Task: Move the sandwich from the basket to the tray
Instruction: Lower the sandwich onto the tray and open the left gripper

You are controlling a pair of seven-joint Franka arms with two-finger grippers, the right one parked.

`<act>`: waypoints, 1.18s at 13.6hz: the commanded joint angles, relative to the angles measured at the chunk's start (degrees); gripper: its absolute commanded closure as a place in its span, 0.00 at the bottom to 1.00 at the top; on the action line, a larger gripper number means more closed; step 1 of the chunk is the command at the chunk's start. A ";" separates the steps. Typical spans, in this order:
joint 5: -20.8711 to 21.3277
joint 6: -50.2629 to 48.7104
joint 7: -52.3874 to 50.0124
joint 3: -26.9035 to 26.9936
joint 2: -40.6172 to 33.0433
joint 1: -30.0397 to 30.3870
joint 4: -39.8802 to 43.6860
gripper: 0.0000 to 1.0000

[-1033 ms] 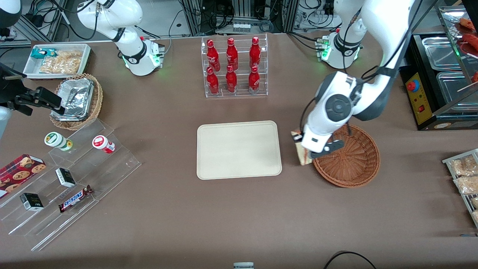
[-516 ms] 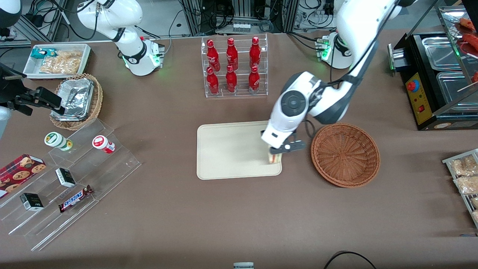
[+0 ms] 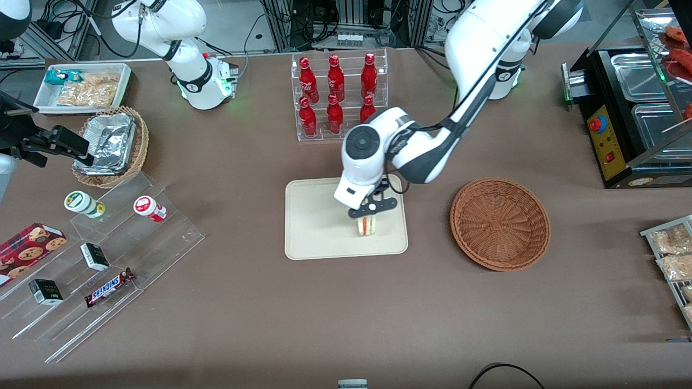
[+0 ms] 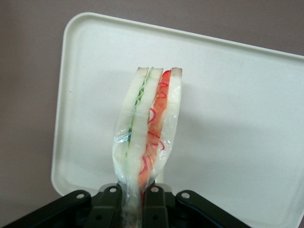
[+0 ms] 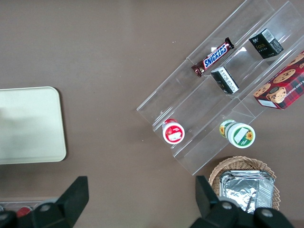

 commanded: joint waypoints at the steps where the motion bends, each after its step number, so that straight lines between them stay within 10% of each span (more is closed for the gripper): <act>1: 1.79 -1.73 -2.34 0.40 4.68 -2.38 6.74 0.97; 11: 1.62 -1.55 -0.06 0.48 8.91 -4.32 9.49 0.93; 12: 1.62 -1.55 0.03 0.48 8.91 -4.24 9.49 0.69; 13: 1.62 -1.55 0.38 0.48 8.83 -4.24 9.40 0.01; 16: 1.62 -1.99 -0.23 0.48 7.60 -4.15 9.58 0.00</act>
